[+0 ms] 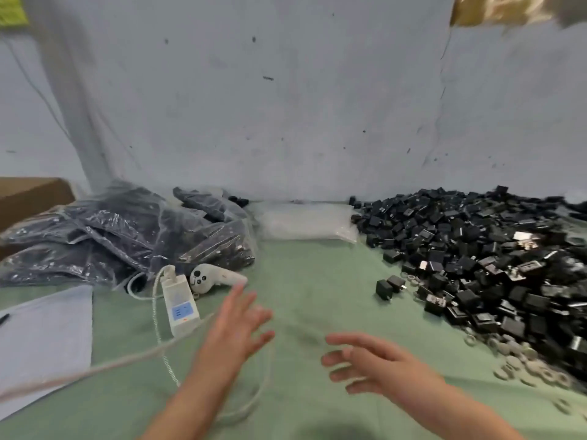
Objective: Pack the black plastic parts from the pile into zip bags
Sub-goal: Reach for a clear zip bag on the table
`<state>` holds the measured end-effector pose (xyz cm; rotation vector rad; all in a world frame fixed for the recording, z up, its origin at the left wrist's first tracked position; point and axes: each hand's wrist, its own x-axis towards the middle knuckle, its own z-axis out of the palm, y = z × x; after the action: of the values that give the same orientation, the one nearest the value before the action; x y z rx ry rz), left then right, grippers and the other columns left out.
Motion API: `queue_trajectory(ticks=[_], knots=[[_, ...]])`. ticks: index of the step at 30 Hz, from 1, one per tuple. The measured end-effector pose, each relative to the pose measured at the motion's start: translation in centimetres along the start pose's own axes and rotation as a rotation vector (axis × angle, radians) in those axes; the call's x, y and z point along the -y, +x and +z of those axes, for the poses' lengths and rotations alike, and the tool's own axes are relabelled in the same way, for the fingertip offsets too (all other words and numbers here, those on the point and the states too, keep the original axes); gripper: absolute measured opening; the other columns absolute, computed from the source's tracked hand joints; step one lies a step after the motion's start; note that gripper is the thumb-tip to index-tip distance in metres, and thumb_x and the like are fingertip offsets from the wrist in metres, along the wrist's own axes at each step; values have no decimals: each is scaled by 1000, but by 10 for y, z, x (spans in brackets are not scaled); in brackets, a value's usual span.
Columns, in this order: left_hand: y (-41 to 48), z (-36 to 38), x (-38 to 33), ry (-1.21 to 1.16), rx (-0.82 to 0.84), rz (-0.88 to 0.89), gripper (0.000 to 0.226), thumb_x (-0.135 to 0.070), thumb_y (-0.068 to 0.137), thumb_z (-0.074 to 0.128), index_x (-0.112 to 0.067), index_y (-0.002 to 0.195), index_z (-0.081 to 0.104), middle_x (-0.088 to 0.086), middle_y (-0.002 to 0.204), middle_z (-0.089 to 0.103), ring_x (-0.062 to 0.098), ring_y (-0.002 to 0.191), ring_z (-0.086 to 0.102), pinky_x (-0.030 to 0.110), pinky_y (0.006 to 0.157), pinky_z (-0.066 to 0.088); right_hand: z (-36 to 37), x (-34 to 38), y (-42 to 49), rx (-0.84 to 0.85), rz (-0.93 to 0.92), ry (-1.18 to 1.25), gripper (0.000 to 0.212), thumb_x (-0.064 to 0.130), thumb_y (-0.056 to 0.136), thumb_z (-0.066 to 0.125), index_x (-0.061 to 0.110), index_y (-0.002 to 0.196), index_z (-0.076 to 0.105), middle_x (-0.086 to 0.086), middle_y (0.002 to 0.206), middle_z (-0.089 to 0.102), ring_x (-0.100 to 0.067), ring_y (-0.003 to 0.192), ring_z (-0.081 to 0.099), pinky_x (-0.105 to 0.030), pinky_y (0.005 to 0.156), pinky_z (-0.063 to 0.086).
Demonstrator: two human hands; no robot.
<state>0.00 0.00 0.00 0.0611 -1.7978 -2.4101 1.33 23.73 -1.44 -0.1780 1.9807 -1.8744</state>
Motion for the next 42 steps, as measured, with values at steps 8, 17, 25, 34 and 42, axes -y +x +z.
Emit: queue_trajectory(ticks=[8, 17, 25, 34, 42], knots=[[109, 8, 7, 681, -256, 286, 31, -12, 97, 51, -26, 124, 51, 3, 125, 55, 7, 107, 56, 27, 93, 43, -69, 2, 114, -640, -97, -922, 38, 24, 100, 42, 30, 137, 52, 3, 138, 54, -18, 129, 46, -35, 109, 33], [301, 119, 81, 1378, 180, 314, 55, -16, 98, 46, -8, 150, 32, 17, 157, 27, 32, 144, 29, 38, 118, 24, -149, -30, 162, -726, -51, -1410, 39, 46, 101, 30, 34, 123, 60, 9, 127, 59, -17, 123, 49, -31, 106, 28], [368, 136, 128, 1887, 214, 216, 67, -6, 98, 30, -12, 158, -1, 15, 164, 12, 37, 148, 18, 48, 121, 14, -150, -38, 167, -807, -100, -1319, 35, 42, 99, 33, 28, 108, 64, 7, 107, 59, -18, 107, 51, -31, 99, 33], [342, 137, 128, 2049, 126, 506, 31, -5, 94, 44, -12, 123, 51, 13, 125, 50, 33, 113, 50, 38, 90, 38, -154, -40, 166, -806, -116, -1293, 36, 41, 100, 32, 26, 111, 63, 5, 109, 60, -20, 110, 50, -32, 100, 31], [198, 77, 103, 1783, 233, 815, 8, -20, 86, 72, -21, 82, 65, 1, 74, 65, 27, 69, 66, 36, 67, 52, -139, -33, 141, -740, -209, -1373, 27, 28, 99, 49, 12, 102, 71, -6, 99, 66, -30, 104, 58, -40, 97, 44]])
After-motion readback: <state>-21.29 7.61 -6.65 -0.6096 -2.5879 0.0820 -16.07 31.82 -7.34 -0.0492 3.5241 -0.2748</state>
